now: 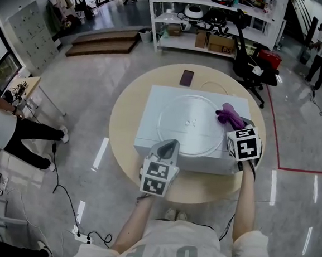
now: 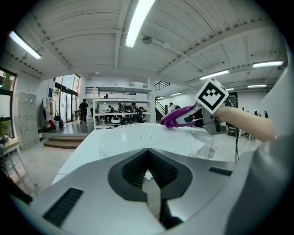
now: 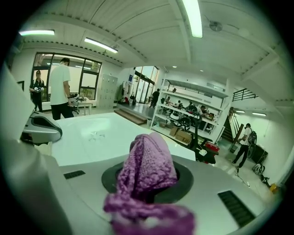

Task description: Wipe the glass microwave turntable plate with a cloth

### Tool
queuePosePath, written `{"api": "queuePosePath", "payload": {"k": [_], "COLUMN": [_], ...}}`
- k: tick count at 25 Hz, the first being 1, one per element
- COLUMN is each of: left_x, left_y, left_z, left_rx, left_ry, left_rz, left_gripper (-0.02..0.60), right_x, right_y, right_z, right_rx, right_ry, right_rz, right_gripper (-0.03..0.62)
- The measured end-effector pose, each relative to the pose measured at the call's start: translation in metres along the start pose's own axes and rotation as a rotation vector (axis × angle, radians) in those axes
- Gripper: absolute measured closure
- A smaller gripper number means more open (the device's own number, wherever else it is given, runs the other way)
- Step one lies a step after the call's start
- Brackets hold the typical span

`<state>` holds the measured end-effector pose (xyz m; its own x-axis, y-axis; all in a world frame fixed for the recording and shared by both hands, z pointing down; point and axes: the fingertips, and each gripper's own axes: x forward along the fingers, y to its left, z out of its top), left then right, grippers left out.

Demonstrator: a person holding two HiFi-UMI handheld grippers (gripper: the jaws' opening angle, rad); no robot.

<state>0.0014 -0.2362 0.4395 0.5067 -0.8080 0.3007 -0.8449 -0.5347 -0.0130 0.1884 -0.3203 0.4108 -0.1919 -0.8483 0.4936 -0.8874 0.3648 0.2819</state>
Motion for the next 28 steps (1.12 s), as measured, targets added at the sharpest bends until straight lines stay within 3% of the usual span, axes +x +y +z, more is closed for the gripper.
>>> {"api": "queuePosePath", "payload": {"k": [8,16,20,23,28], "left_x": [-0.002,-0.004,-0.002,-0.002,-0.011], "left_y": [0.000,0.000,0.001,0.001,-0.007], "left_z": [-0.003,-0.002,0.002,0.002,0.033], "left_rx": [0.003,0.006,0.008,0.018,0.041], "left_ry": [0.014,0.011,-0.002,-0.004,-0.081], "left_rz": [-0.007,-0.005,0.001,0.009,0.016], "left_gripper": [0.586,0.586,0.586,0.586,0.586], "right_x": [-0.029,-0.074,-0.077,-0.084,-0.108], "right_y": [0.031,0.072,0.070,0.064,0.059], "right_z": [-0.018,-0.041,-0.041,-0.037,-0.018], "right_rx": [-0.065,-0.008,0.014,0.071,0.199], "right_ry": [0.028,0.012,-0.005,-0.056,-0.203], "right_rz": [0.011,0.057,0.035,-0.007,-0.030], "right_gripper": [0.546,0.546,0.546,0.546,0.546]}}
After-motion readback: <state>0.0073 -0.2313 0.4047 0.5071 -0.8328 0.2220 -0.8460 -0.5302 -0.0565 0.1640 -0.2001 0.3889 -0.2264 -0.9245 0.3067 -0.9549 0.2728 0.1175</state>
